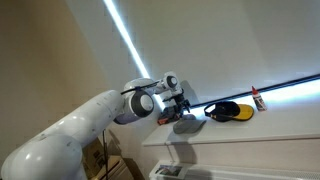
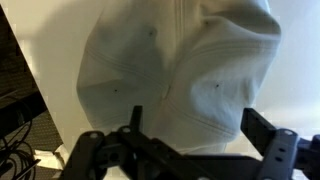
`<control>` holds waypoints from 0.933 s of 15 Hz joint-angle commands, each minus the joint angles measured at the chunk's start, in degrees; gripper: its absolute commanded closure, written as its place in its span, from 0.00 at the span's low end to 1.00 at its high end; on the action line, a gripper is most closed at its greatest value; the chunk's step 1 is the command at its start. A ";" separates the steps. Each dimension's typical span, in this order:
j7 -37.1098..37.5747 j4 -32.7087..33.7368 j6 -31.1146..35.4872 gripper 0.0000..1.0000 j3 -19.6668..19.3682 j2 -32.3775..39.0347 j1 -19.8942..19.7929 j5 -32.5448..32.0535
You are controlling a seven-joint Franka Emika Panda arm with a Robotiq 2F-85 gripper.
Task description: Place the black cap on the blue can, move the gray cap to the right, and move the bottle to the left
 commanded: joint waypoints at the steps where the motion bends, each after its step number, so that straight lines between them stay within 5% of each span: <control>1: 0.02 0.00 0.01 0.00 -0.01 0.00 0.02 -0.03; 3: 0.02 0.00 0.01 0.00 -0.01 0.00 0.03 -0.03; 4: 0.02 0.00 0.01 0.25 -0.01 0.00 0.04 -0.03; 6: -0.07 0.01 -0.04 0.32 -0.02 -0.01 0.02 -0.05; 12: 0.08 0.37 0.28 0.74 -0.65 0.16 0.16 -0.76; 14: 1.63 2.00 3.74 0.89 -3.62 0.94 1.27 -4.11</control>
